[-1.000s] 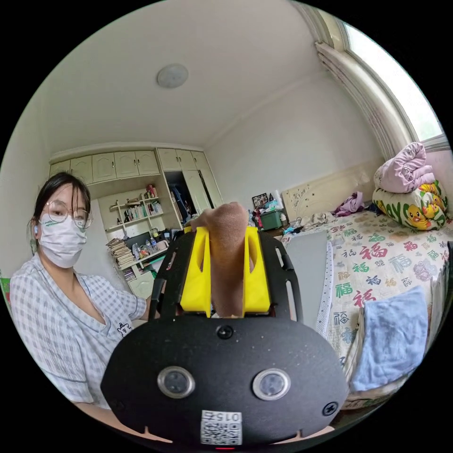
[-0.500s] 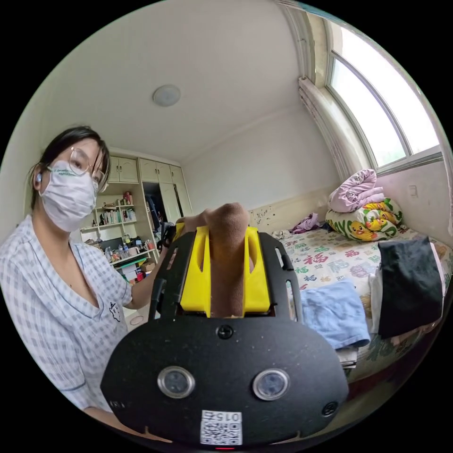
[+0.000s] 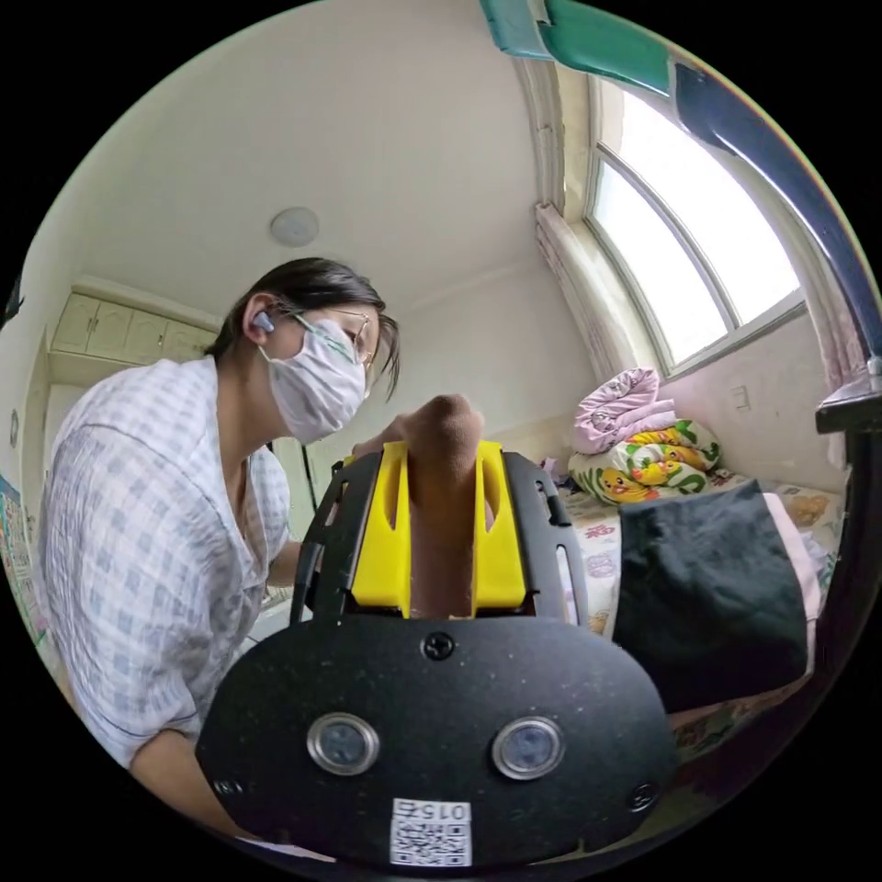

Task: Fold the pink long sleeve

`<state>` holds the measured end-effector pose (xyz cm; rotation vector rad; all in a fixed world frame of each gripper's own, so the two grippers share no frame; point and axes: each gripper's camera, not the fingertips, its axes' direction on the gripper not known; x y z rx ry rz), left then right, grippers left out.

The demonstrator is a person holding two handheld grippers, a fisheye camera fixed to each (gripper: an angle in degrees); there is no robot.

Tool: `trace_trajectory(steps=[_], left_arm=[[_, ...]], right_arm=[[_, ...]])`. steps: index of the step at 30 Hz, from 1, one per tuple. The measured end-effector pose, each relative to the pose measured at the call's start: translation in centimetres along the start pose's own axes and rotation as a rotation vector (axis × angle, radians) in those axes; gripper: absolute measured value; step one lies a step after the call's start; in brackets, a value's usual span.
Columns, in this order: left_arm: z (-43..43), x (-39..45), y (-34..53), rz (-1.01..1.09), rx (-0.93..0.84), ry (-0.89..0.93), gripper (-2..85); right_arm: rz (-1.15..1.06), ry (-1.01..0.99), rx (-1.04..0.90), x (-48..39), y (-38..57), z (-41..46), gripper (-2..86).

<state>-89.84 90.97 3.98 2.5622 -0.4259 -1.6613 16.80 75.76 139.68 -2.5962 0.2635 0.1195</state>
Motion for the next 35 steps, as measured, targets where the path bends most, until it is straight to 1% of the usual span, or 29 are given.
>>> trace_trajectory(steps=[4,7,9,10,12,13,15,16,18,19,20,21,22,23,24,25,27,29,31,32,33,34,35], left_arm=[[3.3,-1.9,-5.4,-0.103,0.039,-0.014,5.8],[6.2,-2.8,-11.5,-0.156,0.053,-0.012,5.8],[8.6,-4.2,-16.8,-0.196,0.053,-0.027,5.9],[9.2,-4.7,-18.1,-0.211,0.054,-0.039,5.9],[11.5,-8.0,-22.7,-0.27,0.052,-0.108,6.0],[12.2,-9.2,-23.6,-0.289,0.054,-0.13,6.0],[15.1,-15.5,-26.5,-0.382,0.052,-0.247,6.1],[15.9,-17.4,-26.9,-0.418,0.046,-0.301,6.2],[19.1,-25.1,-26.6,-0.585,-0.043,-0.628,6.2],[19.9,-26.9,-26.3,-0.623,-0.086,-0.691,6.2],[21.2,-30.0,-25.3,-0.745,-0.17,-0.806,5.9],[21.9,-31.5,-24.8,-0.814,-0.211,-0.863,5.9],[21.9,-31.5,-24.9,-0.818,-0.201,-0.871,5.9],[21.7,-30.6,-25.5,-0.799,-0.144,-0.832,5.8],[21.3,-29.1,-26.5,-0.769,-0.121,-0.796,5.5],[21.1,-28.1,-27.1,-0.75,-0.128,-0.802,5.3],[19.0,-22.4,-28.2,-0.655,-0.137,-0.879,4.7],[16.5,-17.8,-27.6,-0.651,-0.135,-0.961,4.7],[13.9,-13.6,-25.9,-0.742,-0.164,-1.054,5.0],[12.3,-10.9,-24.3,-0.835,-0.196,-1.117,5.3],[10.9,-8.2,-22.5,-0.936,-0.225,-1.176,5.5],[10.4,-6.9,-21.5,-0.993,-0.237,-1.203,5.6],[9.3,-4.4,-19.4,-1.126,-0.242,-1.237,5.7]], right_arm=[[0.067,0.115,-0.061,1.5,-4.7,0.7,10.7],[0.107,0.187,-0.149,3.3,-10.7,2.2,10.7],[0.128,0.282,-0.253,5.6,-16.4,4.5,10.7],[0.127,0.314,-0.284,6.3,-17.8,5.2,10.7],[0.136,0.428,-0.422,10.6,-22.6,9.1,10.8],[0.149,0.457,-0.457,12.1,-23.5,10.2,10.8],[0.288,0.583,-0.596,20.5,-25.7,15.5,11.0],[0.31,0.627,-0.64,23.0,-25.8,17.0,11.1],[0.366,0.788,-0.806,32.9,-23.8,23.6,11.2],[0.388,0.819,-0.847,35.2,-22.7,25.2,11.1],[0.456,0.854,-0.942,39.6,-20.2,28.2,10.6],[0.493,0.883,-1.079,43.2,-17.2,30.7,9.8],[0.5,0.925,-1.147,44.5,-15.8,31.7,9.7],[0.477,0.991,-1.206,46.1,-14.6,33.0,9.3],[0.441,0.997,-1.179,46.2,-15.0,33.7,9.0],[0.416,1.0,-1.171,45.9,-15.2,34.0,8.8],[0.275,1.005,-1.149,43.4,-16.1,34.2,6.7],[0.22,0.986,-1.087,40.3,-16.6,33.3,5.0],[0.214,0.822,-1.027,36.4,-16.3,32.6,5.0],[0.222,0.664,-1.001,33.8,-15.4,32.5,5.2],[0.263,0.532,-1.005,31.7,-13.8,32.9,5.2],[0.293,0.484,-1.022,30.8,-12.7,33.4,5.2],[0.357,0.417,-1.083,29.1,-10.0,34.7,5.0]])
